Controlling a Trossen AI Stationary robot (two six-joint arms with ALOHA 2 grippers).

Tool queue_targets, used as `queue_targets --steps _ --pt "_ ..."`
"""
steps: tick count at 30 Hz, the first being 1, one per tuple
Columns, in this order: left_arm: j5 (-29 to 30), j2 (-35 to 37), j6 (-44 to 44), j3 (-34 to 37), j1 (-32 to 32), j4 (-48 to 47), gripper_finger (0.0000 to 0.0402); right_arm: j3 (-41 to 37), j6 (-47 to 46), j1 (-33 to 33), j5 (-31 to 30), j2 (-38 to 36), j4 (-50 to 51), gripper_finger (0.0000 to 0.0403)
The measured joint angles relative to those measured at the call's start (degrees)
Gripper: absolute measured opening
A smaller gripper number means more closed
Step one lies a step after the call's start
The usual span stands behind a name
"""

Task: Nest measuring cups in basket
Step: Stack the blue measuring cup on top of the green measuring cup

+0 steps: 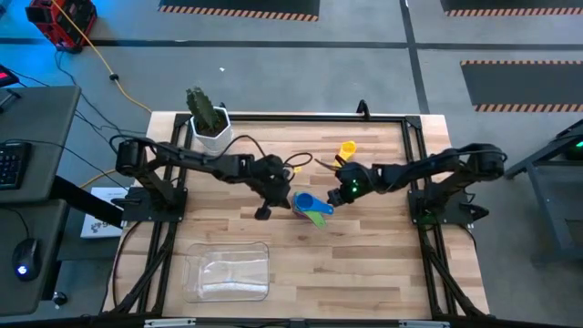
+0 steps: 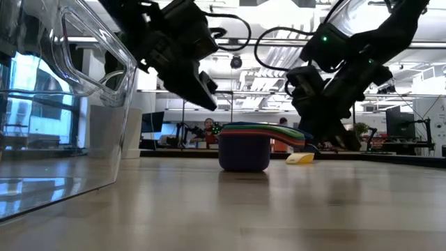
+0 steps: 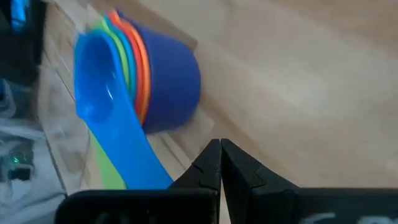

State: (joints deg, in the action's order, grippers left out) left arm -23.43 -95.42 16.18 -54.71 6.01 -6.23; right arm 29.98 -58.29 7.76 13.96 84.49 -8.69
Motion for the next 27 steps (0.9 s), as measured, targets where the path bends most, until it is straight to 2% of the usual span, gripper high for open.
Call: queue_targets --steps 6,12,18,27 --pt "0.01 -0.13 -2.44 2.54 -0.99 1.89 0.0000 0.00 -2.23 -2.29 -2.13 1.09 -0.93 0.0000" --pt "-1.33 -2.74 -2.10 2.50 -0.97 4.10 0.0000 0.00 -6.88 -5.00 -0.89 0.87 -2.07 0.0000" --pt "-1.55 -3.67 -1.92 2.55 -0.35 6.65 0.0000 0.00 -11.73 -9.48 -4.90 0.89 -2.93 0.0000" --pt "-1.54 -3.65 -0.56 2.53 0.90 5.93 0.0000 0.00 -15.29 -12.21 -6.57 0.87 -3.84 0.0000"
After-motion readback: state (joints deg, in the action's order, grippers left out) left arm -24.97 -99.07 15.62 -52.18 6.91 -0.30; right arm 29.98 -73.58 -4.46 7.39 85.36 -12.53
